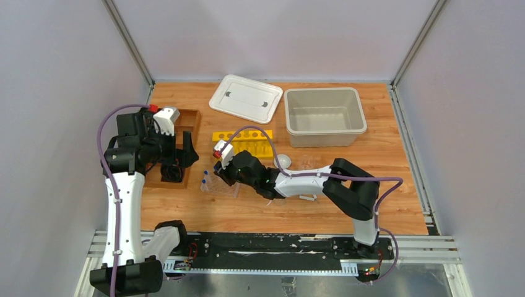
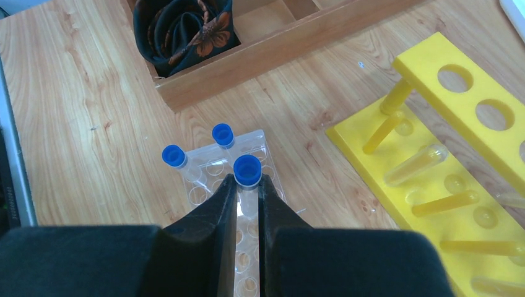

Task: Organize the chemistry lab equipment

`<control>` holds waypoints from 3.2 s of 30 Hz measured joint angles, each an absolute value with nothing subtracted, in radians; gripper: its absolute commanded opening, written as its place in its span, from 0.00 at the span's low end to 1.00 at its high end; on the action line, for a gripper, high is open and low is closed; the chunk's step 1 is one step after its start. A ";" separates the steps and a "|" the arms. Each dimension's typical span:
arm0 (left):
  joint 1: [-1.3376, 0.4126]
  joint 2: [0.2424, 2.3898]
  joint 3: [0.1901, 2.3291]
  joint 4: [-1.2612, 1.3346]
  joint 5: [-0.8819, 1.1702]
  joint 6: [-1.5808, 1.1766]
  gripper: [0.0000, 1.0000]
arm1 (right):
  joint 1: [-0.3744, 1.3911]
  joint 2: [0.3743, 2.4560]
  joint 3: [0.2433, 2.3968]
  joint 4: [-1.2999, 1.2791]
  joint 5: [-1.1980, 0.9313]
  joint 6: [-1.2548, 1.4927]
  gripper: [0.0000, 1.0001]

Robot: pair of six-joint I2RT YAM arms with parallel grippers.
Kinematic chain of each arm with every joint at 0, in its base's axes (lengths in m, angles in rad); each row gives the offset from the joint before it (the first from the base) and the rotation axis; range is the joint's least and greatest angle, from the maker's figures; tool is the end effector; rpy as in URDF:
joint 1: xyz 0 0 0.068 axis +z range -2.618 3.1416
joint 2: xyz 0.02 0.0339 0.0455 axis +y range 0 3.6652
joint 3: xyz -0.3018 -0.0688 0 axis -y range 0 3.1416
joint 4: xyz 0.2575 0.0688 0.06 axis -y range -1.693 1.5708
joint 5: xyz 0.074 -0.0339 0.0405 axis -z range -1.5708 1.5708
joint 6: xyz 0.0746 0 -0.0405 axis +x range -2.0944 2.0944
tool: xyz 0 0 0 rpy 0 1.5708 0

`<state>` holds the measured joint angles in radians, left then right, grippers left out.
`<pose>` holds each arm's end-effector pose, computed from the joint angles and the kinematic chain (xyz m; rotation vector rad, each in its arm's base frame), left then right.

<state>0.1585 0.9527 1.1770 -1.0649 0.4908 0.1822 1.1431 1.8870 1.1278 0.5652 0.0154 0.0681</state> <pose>0.1794 -0.0069 0.3711 0.2489 2.3112 -0.4212 0.2033 0.4433 0.2380 -0.9356 1.5925 0.8532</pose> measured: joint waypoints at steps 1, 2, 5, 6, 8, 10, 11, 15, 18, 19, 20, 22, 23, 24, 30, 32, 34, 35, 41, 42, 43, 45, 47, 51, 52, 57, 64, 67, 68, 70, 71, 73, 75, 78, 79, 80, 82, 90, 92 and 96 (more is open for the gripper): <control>0.159 0.953 1.178 -1.065 0.491 0.182 1.00 | 1.146 1.893 1.125 0.572 0.023 0.066 0.00; 0.159 0.953 1.179 -1.065 0.491 0.182 1.00 | 1.146 1.898 1.124 0.580 0.027 0.065 0.00; 0.159 0.953 1.179 -1.065 0.491 0.183 1.00 | 1.150 1.913 1.122 0.593 0.035 0.063 0.00; 0.159 0.953 1.179 -1.065 0.490 0.183 1.00 | 1.150 1.917 1.122 0.596 0.037 0.063 0.00; 0.159 0.953 1.180 -1.065 0.490 0.183 1.00 | 1.150 1.924 1.121 0.604 0.039 0.063 0.00; 0.159 0.953 1.180 -1.065 0.489 0.183 1.00 | 1.150 1.929 1.121 0.614 0.043 0.063 0.00; 0.159 0.953 1.180 -1.065 0.489 0.183 1.00 | 1.150 1.930 1.121 0.616 0.045 0.063 0.00; 0.159 0.953 1.180 -1.066 0.489 0.183 1.00 | 1.151 1.936 1.121 0.628 0.049 0.064 0.00; 0.159 0.953 1.180 -1.065 0.489 0.183 1.00 | 1.151 1.942 1.121 0.635 0.049 0.064 0.00; 0.159 0.953 1.180 -1.065 0.489 0.183 1.00 | 1.151 1.944 1.121 0.635 0.049 0.065 0.00; 0.159 0.953 1.180 -1.066 0.489 0.183 1.00 | 1.151 1.946 1.121 0.635 0.049 0.065 0.00; 0.159 0.953 1.181 -1.066 0.489 0.183 1.00 | 1.151 1.949 1.121 0.636 0.049 0.067 0.00; 0.159 0.953 1.182 -1.066 0.489 0.183 1.00 | 1.151 1.951 1.121 0.636 0.049 0.067 0.00; 0.159 0.953 1.184 -1.066 0.489 0.183 1.00 | 1.151 1.954 1.121 0.636 0.049 0.068 0.00; 0.159 0.953 1.190 -1.069 0.489 0.183 1.00 | 1.151 1.975 1.121 0.636 0.049 0.068 0.00; 0.159 0.953 1.195 -1.071 0.488 0.183 1.00 | 1.152 1.983 1.120 0.636 0.048 0.068 0.03; 0.159 0.952 1.196 -1.072 0.488 0.183 1.00 | 1.152 1.987 1.119 0.637 0.049 0.068 0.14; 0.159 0.952 1.196 -1.072 0.488 0.183 1.00 | 1.152 1.988 1.119 0.638 0.049 0.069 0.22; 0.159 0.947 1.201 -1.072 0.488 0.183 1.00 | 1.154 1.982 1.118 0.625 0.054 0.090 0.50; 0.159 0.947 1.202 -1.072 0.488 0.183 1.00 | 1.155 1.976 1.116 0.616 0.056 0.094 0.52; 0.159 0.946 1.205 -1.073 0.488 0.183 1.00 | 1.156 1.966 1.114 0.606 0.058 0.097 0.55; 0.159 0.944 1.208 -1.072 0.488 0.183 1.00 | 1.158 1.934 1.106 0.579 0.068 0.106 0.57; 0.159 0.943 1.209 -1.072 0.488 0.183 1.00 | 1.158 1.885 1.097 0.543 0.086 0.121 0.57; 0.159 0.943 1.212 -1.072 0.489 0.183 1.00 | 1.155 1.772 1.097 0.443 0.136 0.195 0.49; 0.159 0.943 1.212 -1.072 0.489 0.183 1.00 | 1.154 1.752 1.097 0.419 0.147 0.212 0.46; 0.159 0.943 1.219 -1.072 0.490 0.183 1.00 | 1.133 1.686 1.103 0.245 0.239 0.340 0.35; 0.159 0.943 1.225 -1.072 0.490 0.183 1.00 | 1.118 1.692 1.089 0.061 0.324 0.471 0.38; 0.159 0.943 1.225 -1.072 0.490 0.183 1.00 | 1.118 1.725 1.089 0.017 0.323 0.493 0.39; 0.159 0.943 1.225 -1.072 0.490 0.183 1.00 | 1.118 1.741 1.090 0.003 0.321 0.498 0.39; 0.159 0.943 1.225 -1.072 0.490 0.183 1.00 | 1.118 1.782 1.098 -0.030 0.310 0.504 0.39; 0.159 0.943 1.225 -1.072 0.490 0.183 1.00 | 1.118 1.799 1.103 -0.040 0.304 0.505 0.39; 0.159 0.942 1.225 -1.072 0.490 0.183 1.00 | 1.118 1.829 1.114 -0.061 0.292 0.505 0.40; 0.159 0.940 1.225 -1.072 0.489 0.184 1.00 | 1.118 1.852 1.126 -0.075 0.281 0.505 0.41; 0.159 0.938 1.226 -1.073 0.489 0.184 1.00 | 1.118 1.865 1.139 -0.083 0.267 0.505 0.42; 0.159 0.938 1.226 -1.073 0.489 0.186 1.00 | 1.118 1.865 1.142 -0.083 0.261 0.505 0.42; 0.159 0.938 1.226 -1.072 0.489 0.186 1.00 | 1.118 1.865 1.148 -0.083 0.258 0.505 0.42; 0.159 0.938 1.226 -1.073 0.489 0.187 1.00 | 1.118 1.865 1.156 -0.082 0.253 0.505 0.43; 0.159 0.937 1.226 -1.073 0.489 0.187 1.00 | 1.118 1.865 1.190 -0.097 0.235 0.503 0.46; 0.159 0.937 1.226 -1.073 0.489 0.188 1.00 | 1.118 1.866 1.206 -0.101 0.235 0.503 0.46; 0.159 0.931 1.226 -1.073 0.488 0.191 1.00 | 1.115 1.885 1.241 -0.102 0.236 0.501 0.43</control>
<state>0.1585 0.9310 1.2259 -1.0725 0.4885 0.1909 1.1149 1.8851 1.2407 -0.1024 0.2356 0.5011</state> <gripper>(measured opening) 0.997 0.455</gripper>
